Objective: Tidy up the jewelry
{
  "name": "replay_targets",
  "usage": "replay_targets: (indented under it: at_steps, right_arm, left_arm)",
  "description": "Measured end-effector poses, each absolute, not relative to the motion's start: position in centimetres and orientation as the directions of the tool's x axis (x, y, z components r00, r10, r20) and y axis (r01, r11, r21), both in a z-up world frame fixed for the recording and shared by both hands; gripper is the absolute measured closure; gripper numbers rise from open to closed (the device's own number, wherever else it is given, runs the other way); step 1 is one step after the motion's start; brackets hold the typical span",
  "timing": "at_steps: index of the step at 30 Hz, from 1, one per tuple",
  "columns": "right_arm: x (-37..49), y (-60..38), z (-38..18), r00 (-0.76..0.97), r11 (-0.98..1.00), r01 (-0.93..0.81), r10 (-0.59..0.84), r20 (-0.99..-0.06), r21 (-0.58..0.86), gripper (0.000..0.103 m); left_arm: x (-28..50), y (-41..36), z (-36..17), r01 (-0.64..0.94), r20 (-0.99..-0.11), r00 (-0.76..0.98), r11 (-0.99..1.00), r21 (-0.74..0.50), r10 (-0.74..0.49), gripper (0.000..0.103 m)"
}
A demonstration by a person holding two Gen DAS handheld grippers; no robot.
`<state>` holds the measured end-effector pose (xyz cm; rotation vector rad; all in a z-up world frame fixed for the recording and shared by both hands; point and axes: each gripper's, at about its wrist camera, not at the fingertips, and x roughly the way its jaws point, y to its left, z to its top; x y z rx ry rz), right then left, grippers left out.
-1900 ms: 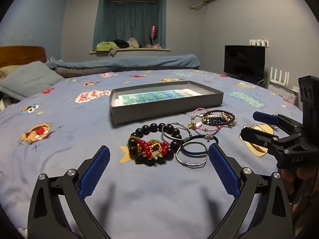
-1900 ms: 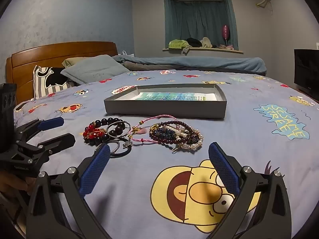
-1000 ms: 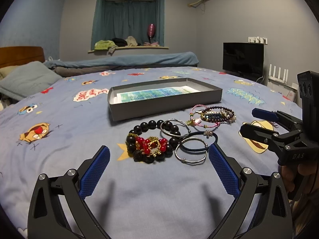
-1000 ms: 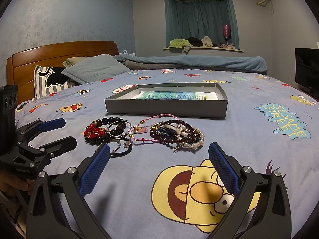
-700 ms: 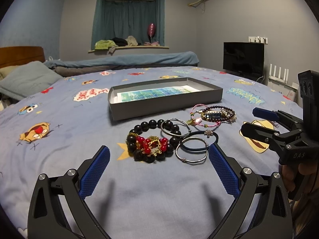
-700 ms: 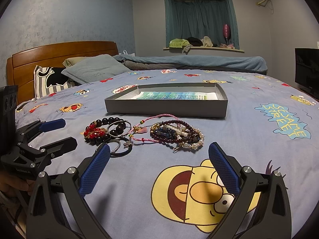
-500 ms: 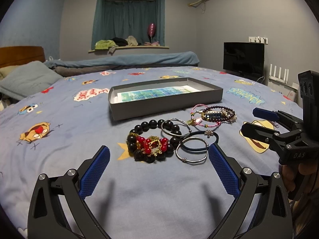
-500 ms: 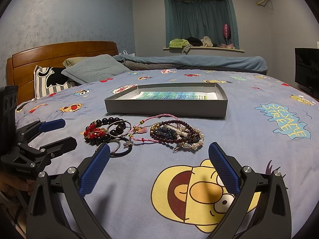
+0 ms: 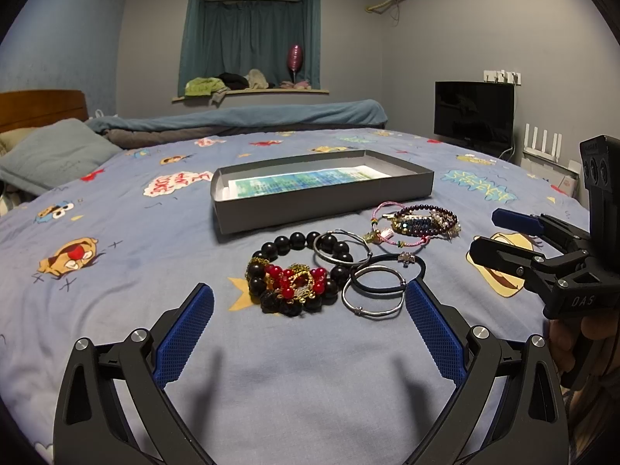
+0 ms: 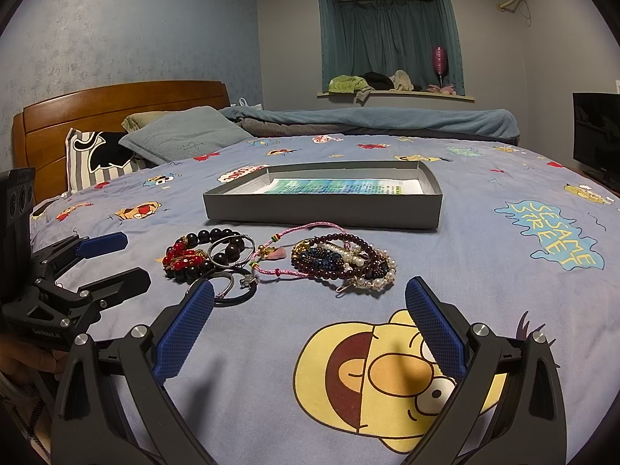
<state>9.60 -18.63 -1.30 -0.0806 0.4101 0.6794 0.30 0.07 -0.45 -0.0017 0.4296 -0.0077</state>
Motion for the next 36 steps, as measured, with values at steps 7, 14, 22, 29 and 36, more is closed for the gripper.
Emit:
replay_targets:
  at_steps: [7,14,22,29,36]
  right_arm:
    - [9.6,-18.6,-1.3,0.701,0.778,-0.625,0.594,-0.394,0.06,0.005]
    - [9.7,-18.7,-1.3,0.701,0.778,-0.625,0.594,-0.394,0.061,0.005]
    - [9.5,-18.6,-1.4,0.701,0.779,-0.624,0.595,-0.394,0.066,0.005]
    - [9.9,-18.8,-0.8,0.693,0.776,-0.627,0.599,-0.402,0.075,0.005]
    - [11.2,-19.3,-0.2,0.713,0.803,-0.59,0.568,-0.412,0.087,0.01]
  left_arm:
    - [0.3,0.1,-0.4,0.007,-0.417,0.909,1.0,-0.003,-0.007,0.005]
    - [0.3,0.0,-0.4,0.006,-0.418,0.909,1.0,-0.003,-0.007,0.005]
    - [0.3,0.2,-0.5,0.008,-0.42,0.907,1.0,-0.008,-0.01,0.005]
    - [0.8,0.7,-0.9,0.002,-0.432,0.902,1.0,-0.031,-0.016,0.005]
    - [1.1,0.6,-0.6,0.003,-0.432,0.902,1.0,-0.016,-0.01,0.005]
